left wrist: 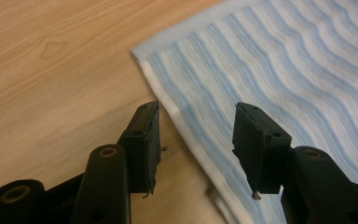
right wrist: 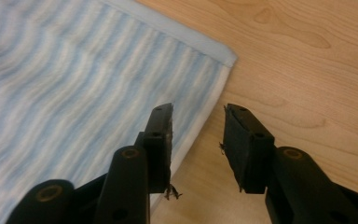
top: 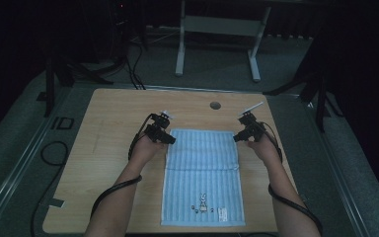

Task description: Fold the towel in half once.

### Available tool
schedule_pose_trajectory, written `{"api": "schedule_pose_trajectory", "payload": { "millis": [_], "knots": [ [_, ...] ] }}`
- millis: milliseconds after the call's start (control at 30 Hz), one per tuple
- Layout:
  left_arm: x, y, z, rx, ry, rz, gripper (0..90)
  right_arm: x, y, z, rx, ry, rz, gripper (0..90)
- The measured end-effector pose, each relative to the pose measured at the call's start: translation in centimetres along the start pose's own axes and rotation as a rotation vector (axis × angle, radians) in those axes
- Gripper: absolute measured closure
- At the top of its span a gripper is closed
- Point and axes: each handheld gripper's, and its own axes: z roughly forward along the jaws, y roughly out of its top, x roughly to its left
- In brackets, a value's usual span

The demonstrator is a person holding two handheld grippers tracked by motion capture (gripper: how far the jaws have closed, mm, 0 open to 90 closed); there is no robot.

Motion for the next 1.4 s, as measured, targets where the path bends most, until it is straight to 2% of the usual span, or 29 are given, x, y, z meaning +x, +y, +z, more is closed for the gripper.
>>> {"api": "schedule_pose_trajectory", "payload": {
  "millis": [67,100,233,367,467,633,700,733,800,867,933,967,1033,1100,1167,1267,1300,1333,1367,1400],
  "knots": [
    [0.1,0.3,0.6,0.005,-0.002,-0.013,51.0,-0.1,0.3,0.8,0.014,-0.006,0.011,59.6],
    [0.1,0.4,0.9,0.012,0.004,-0.005,50.6,-0.2,0.4,1.1,0.011,0.0,0.016,59.0],
    [0.6,0.5,2.2,0.019,-0.004,-0.039,49.7,-0.3,0.5,2.4,0.022,0.003,0.022,57.9],
    [1.2,0.4,3.4,0.04,0.003,-0.061,49.8,-0.8,0.4,3.3,0.017,0.0,0.072,57.3],
    [1.5,0.5,3.6,0.016,-0.009,-0.083,49.7,-1.2,0.4,3.9,0.022,-0.017,0.094,57.0],
    [1.1,0.8,3.9,0.004,0.015,-0.057,51.0,-1.3,0.4,5.0,0.043,-0.021,0.092,57.6],
    [0.8,0.8,4.1,-0.003,0.031,-0.031,54.9,-0.8,0.6,5.2,0.041,-0.029,0.076,58.5],
    [0.7,0.8,4.1,-0.001,0.038,-0.022,58.3,-0.6,0.7,5.3,0.045,-0.034,0.064,61.8],
    [0.4,0.8,4.1,-0.007,0.025,-0.011,67.6,0.3,0.9,5.4,0.052,-0.058,0.021,72.8],
    [0.2,0.7,4.2,-0.011,-0.005,-0.007,80.3,0.8,1.0,5.4,0.054,-0.053,0.01,82.6],
    [0.0,0.7,4.2,0.0,-0.015,-0.002,85.4,1.1,1.1,5.4,0.061,-0.055,0.002,87.6],
    [0.0,0.7,4.1,-0.008,-0.037,-0.012,86.0,1.2,1.1,5.4,0.058,-0.063,-0.004,88.2],
    [0.0,0.8,3.7,-0.024,-0.051,-0.012,86.8,1.3,1.1,5.1,0.055,-0.055,-0.002,88.6],
    [0.0,0.9,2.9,-0.042,-0.066,-0.008,87.0,1.3,1.2,4.5,0.048,-0.074,-0.019,88.8],
    [0.0,1.1,1.8,-0.069,-0.077,-0.004,87.1,1.3,1.2,3.7,0.035,-0.078,-0.027,88.8],
    [-0.1,1.4,0.0,-0.1,-0.08,0.023,87.1,1.1,1.3,2.2,-0.004,-0.07,-0.033,88.8],
    [-0.1,1.4,-0.6,-0.114,-0.078,0.022,87.1,1.1,1.3,1.7,-0.019,-0.07,-0.035,88.8],
    [0.0,1.5,-1.2,-0.126,-0.093,0.021,87.1,1.1,1.3,1.1,-0.032,-0.065,-0.038,88.8],
    [-0.1,1.5,-1.9,-0.137,-0.082,0.027,87.1,1.1,1.3,0.5,-0.045,-0.062,-0.038,88.8],
    [-0.1,1.5,-2.5,-0.156,-0.089,0.026,87.1,1.1,1.3,-0.1,-0.06,-0.059,-0.043,88.9]
  ]
}}
